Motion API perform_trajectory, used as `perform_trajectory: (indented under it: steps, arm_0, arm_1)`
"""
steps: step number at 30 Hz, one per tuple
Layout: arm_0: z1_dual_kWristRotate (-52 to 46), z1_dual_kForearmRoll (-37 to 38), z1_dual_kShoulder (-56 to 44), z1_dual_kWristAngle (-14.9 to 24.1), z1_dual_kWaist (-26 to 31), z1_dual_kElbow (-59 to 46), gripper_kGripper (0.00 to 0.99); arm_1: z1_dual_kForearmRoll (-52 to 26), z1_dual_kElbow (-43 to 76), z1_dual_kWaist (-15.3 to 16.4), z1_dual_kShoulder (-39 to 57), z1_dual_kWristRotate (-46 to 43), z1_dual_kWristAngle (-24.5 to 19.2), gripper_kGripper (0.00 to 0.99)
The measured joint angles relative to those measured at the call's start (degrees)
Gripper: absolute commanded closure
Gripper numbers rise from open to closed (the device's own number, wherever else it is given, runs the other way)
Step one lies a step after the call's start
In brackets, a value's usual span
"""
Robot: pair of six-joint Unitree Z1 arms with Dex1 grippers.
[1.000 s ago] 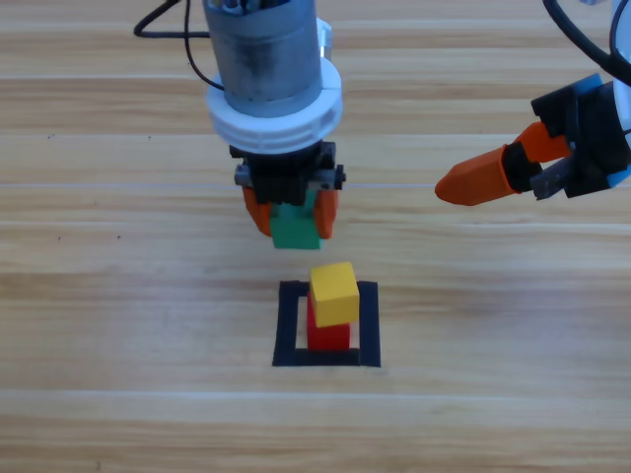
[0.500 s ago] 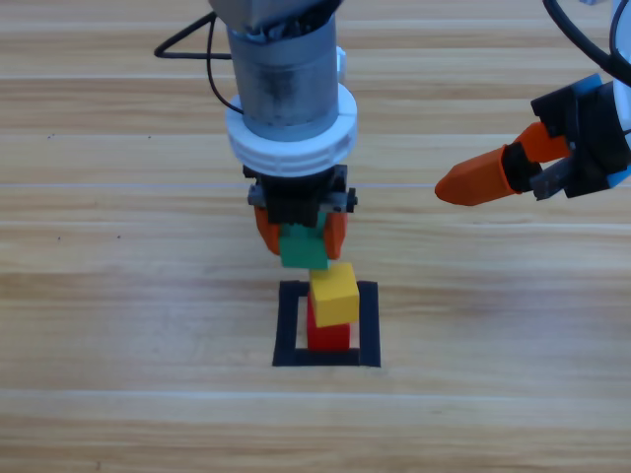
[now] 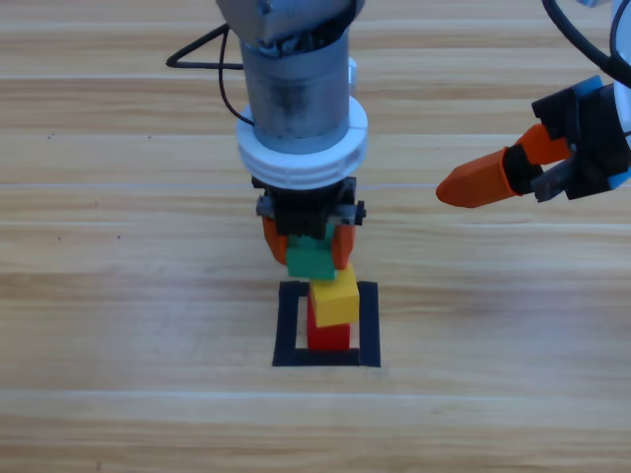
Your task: Stack the blocks in the rectangular block: red at the bottom, yellow in the middle, green on top
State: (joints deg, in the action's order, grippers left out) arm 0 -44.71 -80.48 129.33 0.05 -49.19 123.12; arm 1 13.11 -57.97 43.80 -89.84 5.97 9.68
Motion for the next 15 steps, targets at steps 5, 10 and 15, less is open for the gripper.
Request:
perform_trajectory:
  steps: [5, 10, 15]
  arm_0:
    - [-0.4, 0.0, 0.7, 0.0, -0.3, 0.1, 0.906]
    - [-1.0, -0.1, 0.7, 0.0, -1.1, 1.3, 0.906]
    - [-1.0, -0.1, 0.8, 0.0, -1.3, 1.9, 0.906]
  arm_1:
    - [0.2, 0.0, 0.0, 0.0, 0.0, 0.0, 0.007]
    - [0.5, 0.0, 0.0, 0.0, 0.0, 0.0, 0.007]
    - [0.5, 0.0, 0.0, 0.0, 0.0, 0.0, 0.007]
